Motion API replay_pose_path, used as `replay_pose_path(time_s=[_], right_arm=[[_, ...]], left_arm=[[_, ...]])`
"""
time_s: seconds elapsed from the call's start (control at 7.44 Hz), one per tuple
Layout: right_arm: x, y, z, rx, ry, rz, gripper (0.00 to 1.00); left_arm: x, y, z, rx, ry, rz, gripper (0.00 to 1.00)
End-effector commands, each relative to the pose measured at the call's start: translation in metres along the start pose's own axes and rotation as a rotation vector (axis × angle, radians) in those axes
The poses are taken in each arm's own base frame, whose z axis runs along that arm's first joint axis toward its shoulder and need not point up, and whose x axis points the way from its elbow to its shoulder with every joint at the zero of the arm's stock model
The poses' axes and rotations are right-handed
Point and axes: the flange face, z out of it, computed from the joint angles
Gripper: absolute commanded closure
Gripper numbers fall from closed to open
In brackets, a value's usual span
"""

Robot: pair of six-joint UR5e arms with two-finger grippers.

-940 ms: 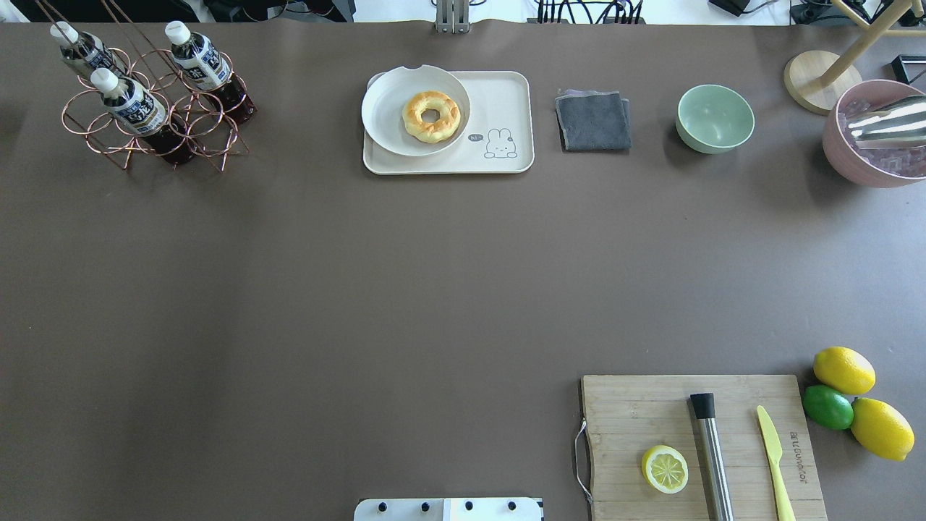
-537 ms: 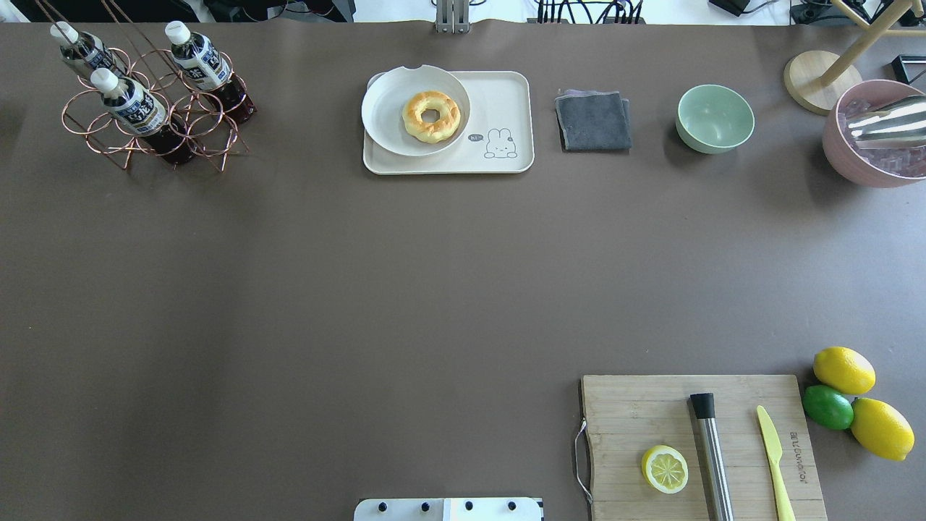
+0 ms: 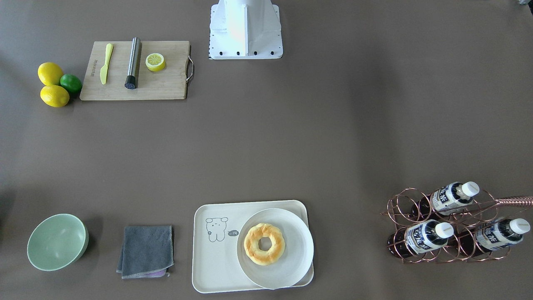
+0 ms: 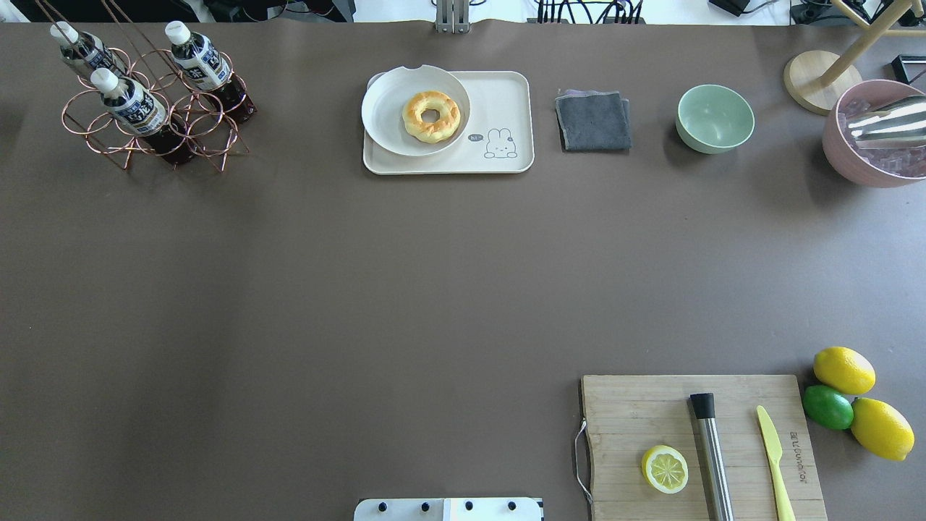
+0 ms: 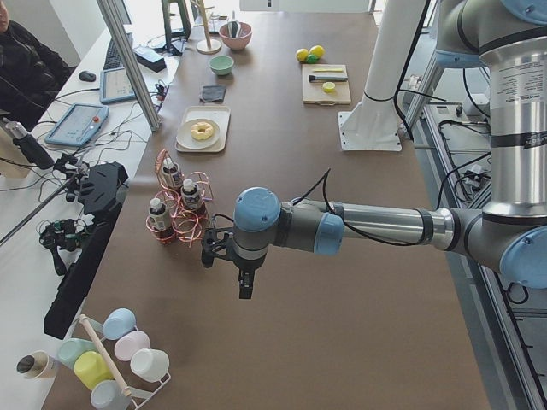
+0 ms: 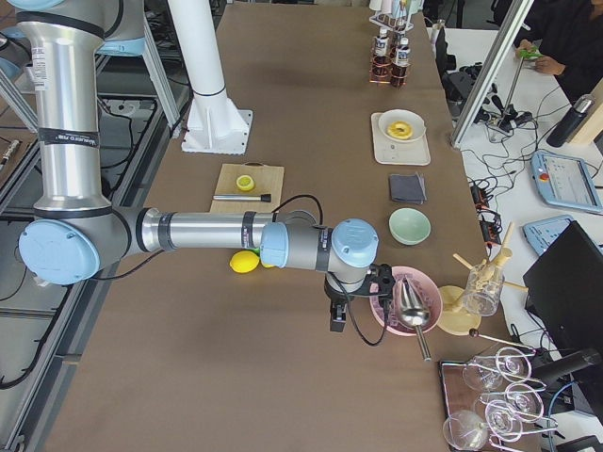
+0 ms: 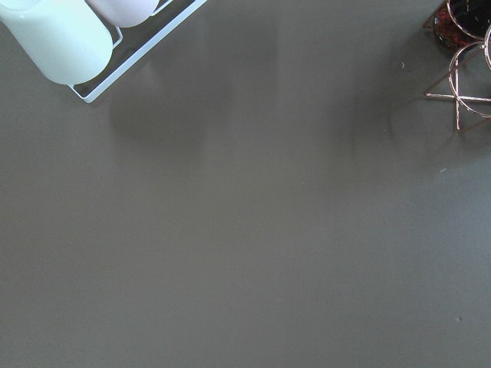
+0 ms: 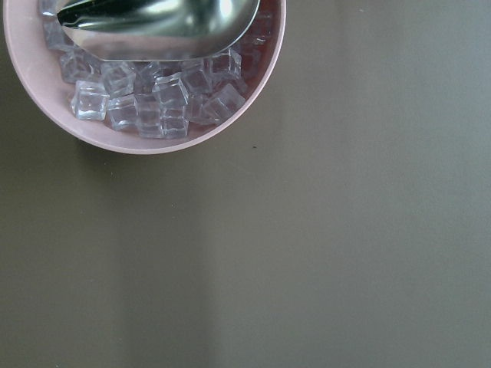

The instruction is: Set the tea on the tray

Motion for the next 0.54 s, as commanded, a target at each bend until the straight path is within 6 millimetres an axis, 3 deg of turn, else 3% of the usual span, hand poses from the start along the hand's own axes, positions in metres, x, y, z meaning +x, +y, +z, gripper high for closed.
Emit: replay_pose_path(time_s=[0.0, 0.27, 0.4], right_arm=[[0.000, 0.000, 0.000, 0.000, -0.001, -0.001, 0.00], [-0.002, -0.002, -0.002, 0.005, -0.001, -0.005, 0.00], [-0.002, -0.002, -0.002, 0.005, -0.001, -0.003, 0.00]], left_arm=[[0.001, -0.001, -0.001, 0.002, 0.000, 0.003, 0.03], [0.003, -0.001, 0.000, 0.001, 0.001, 0.008, 0.03], [0.014, -0.002, 0.007, -0.015, 0.004, 0.029, 0.03]])
